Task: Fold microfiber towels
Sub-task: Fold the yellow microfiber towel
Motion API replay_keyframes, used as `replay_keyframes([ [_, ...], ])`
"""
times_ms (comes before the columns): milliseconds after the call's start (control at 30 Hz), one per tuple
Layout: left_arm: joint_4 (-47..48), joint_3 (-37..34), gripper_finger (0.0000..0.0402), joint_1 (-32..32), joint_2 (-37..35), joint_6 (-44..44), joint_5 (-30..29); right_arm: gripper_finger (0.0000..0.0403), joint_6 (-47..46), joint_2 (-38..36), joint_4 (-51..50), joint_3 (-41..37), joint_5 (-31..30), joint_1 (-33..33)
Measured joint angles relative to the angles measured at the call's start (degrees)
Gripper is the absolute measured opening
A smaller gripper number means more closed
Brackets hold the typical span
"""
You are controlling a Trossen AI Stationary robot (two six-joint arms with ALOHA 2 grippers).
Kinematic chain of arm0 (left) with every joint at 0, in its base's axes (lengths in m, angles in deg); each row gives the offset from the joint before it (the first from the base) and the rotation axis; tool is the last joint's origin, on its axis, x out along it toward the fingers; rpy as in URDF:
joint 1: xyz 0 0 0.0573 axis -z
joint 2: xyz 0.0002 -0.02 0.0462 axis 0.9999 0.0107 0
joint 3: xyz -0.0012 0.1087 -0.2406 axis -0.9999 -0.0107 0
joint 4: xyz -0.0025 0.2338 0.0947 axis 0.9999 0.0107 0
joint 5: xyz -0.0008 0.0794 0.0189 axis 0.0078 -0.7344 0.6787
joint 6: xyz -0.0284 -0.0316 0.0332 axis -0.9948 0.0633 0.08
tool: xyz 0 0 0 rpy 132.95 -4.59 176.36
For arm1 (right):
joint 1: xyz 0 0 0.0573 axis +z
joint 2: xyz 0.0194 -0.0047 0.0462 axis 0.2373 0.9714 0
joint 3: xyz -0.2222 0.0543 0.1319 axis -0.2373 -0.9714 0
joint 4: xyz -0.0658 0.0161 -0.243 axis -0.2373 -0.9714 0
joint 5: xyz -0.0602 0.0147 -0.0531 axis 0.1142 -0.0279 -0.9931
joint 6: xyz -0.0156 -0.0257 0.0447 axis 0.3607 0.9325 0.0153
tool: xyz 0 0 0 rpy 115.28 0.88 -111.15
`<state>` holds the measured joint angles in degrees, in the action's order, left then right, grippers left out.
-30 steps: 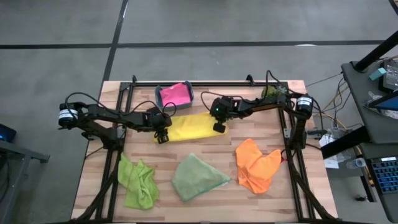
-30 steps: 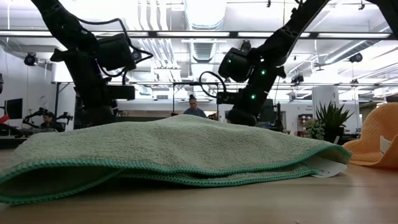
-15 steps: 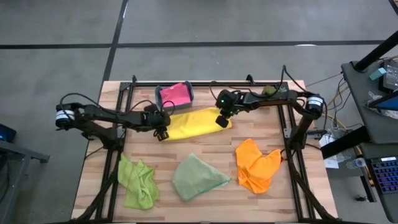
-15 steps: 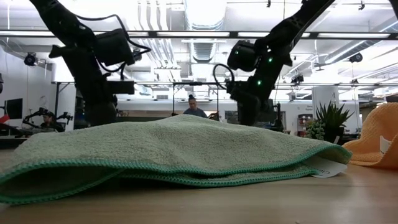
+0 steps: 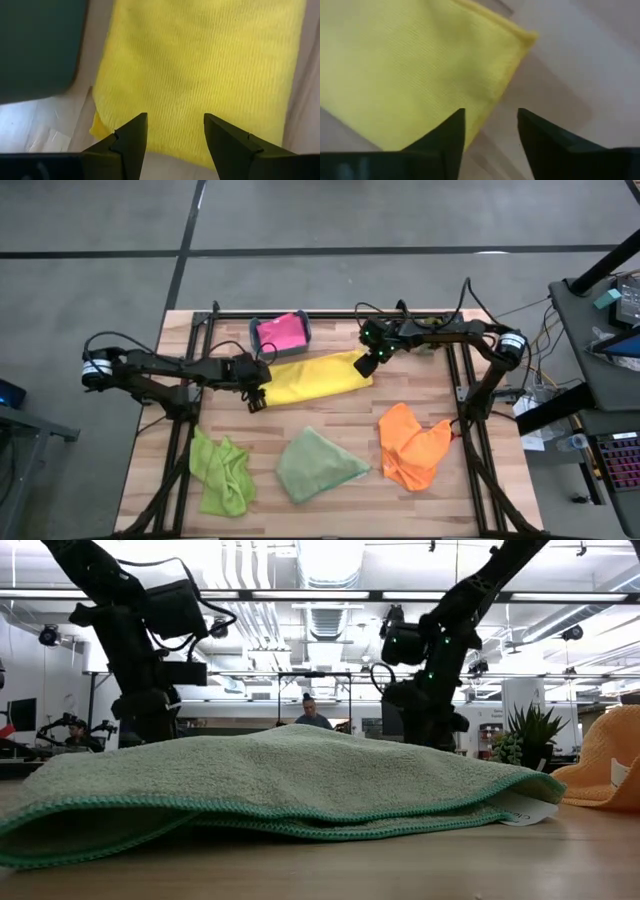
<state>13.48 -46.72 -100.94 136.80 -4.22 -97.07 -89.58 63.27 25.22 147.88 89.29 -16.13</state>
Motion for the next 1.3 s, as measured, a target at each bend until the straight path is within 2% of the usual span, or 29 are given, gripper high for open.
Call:
replay_keyframes([
  [267,-0.38,-0.07,0.018,0.01,0.04,0.02,0.0,0.0254,-2.34,0.84,10.05,-4.35,8.23,-0.55],
  [467,-0.43,-0.16,0.018,0.02,0.1,0.02,0.0,0.0287,-4.84,0.84,15.43,-5.43,8.77,-0.55],
  [733,-0.42,-0.18,0.018,0.02,0.12,0.02,-0.1,0.0291,-5.42,0.84,16.37,-5.79,8.24,-0.53],
  [933,-0.42,-0.18,0.018,0.01,0.13,0.0,-0.15,0.0283,-7.15,2.85,21.52,-7.34,8.49,-0.4],
  [1100,-0.42,-0.18,0.018,0.0,0.14,0.02,-0.17,0.0282,-7.88,4.82,27.92,-7.9,11.73,-0.4],
  [1300,-0.42,-0.18,0.018,0.01,0.14,0.02,-0.2,0.0273,-8.29,4.88,29.53,-8.01,11.76,-0.29],
])
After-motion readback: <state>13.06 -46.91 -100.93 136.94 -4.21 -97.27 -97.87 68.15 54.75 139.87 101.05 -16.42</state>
